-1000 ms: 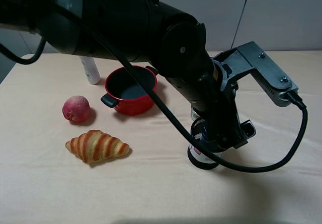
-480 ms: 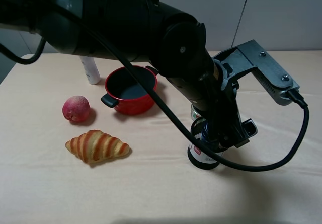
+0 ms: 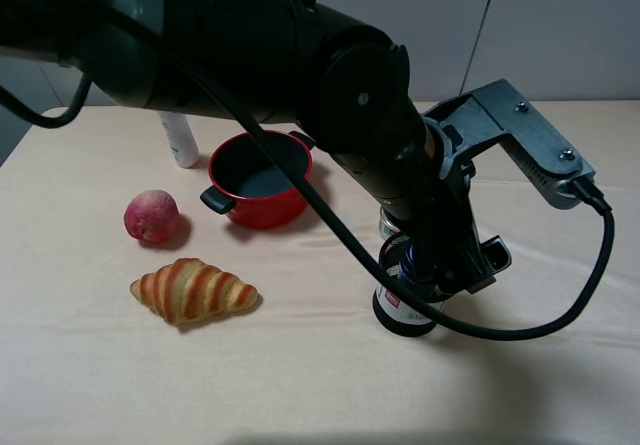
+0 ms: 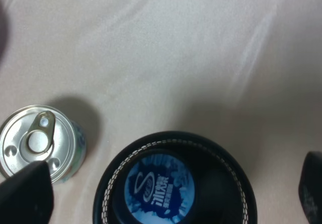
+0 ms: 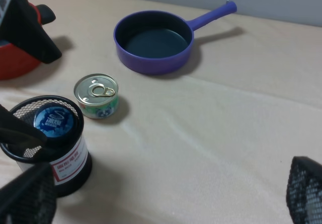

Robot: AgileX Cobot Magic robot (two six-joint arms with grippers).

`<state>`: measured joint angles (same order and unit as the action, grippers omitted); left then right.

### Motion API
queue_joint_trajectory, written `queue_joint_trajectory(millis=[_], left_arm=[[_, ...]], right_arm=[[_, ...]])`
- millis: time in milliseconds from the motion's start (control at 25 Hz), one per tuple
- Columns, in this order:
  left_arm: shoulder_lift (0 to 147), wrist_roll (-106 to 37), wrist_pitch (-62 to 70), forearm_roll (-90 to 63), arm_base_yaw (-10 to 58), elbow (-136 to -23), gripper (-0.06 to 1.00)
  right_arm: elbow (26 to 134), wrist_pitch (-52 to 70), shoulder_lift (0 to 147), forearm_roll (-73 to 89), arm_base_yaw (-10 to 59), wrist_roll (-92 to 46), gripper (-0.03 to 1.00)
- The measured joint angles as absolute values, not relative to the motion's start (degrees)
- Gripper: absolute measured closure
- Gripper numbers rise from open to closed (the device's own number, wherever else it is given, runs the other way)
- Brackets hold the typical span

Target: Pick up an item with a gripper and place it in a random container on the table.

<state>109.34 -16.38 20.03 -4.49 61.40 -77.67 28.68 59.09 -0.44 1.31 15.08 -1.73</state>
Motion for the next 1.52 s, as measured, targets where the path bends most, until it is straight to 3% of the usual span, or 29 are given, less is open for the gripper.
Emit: queue_joint_trajectory(millis=[640,1080,1520], left_arm=[[97.76,-16.38,26.83,-6.35,60.82,-77.67,-0.05],[90.66,-16.33,30.52,-6.13,54.46,-74.88,-0.05],[76.91,-16.33,30.71,-6.08,45.79,-60.96,-0.05]], right_arm=[[28.68,59.09,-0.44,1.31,15.08,-1.73,0.27],[28.68,59.09,-0.44,1.31,15.08,-1.73,0.27],[28.68,59.09,-0.44,1.31,15.08,-1.73,0.27]])
